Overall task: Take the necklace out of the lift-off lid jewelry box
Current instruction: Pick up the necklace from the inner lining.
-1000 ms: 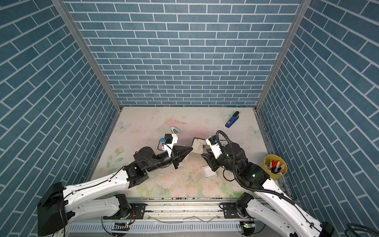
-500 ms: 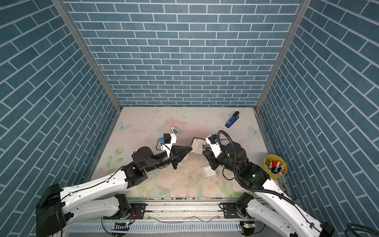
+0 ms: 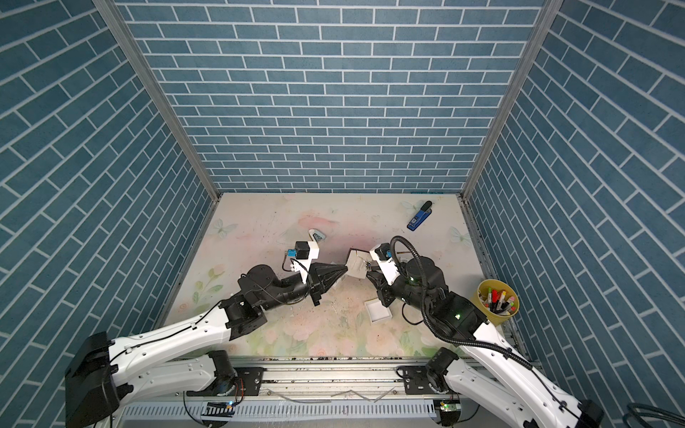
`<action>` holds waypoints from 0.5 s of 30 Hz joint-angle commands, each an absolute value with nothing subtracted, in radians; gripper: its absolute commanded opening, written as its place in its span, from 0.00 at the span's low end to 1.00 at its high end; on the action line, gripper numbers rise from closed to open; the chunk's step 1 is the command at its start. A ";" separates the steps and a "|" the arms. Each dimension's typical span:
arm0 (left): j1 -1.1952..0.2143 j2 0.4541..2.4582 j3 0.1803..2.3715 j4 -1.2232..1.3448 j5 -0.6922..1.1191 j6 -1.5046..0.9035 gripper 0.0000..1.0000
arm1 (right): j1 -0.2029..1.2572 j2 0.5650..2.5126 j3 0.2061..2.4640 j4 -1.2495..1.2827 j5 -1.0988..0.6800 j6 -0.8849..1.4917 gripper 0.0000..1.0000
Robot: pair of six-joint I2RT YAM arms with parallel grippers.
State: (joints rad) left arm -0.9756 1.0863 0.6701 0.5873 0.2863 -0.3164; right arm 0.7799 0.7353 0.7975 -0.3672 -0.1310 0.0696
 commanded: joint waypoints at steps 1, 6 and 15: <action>-0.977 1.084 0.694 0.587 0.299 -0.314 0.00 | 0.778 0.735 0.811 -0.329 -0.123 0.017 0.20; -0.978 1.084 0.693 0.588 0.298 -0.319 0.00 | 0.779 0.736 0.813 -0.326 -0.120 0.012 0.18; -0.978 1.081 0.668 0.601 0.292 -0.329 0.00 | 0.778 0.746 0.830 -0.347 -0.115 0.002 0.06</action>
State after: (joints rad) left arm -0.9756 1.0866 0.6701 0.5877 0.2893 -0.3248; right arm 0.7795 0.7448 0.8013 -0.3511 -0.1268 0.0429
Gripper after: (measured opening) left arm 0.047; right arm 0.066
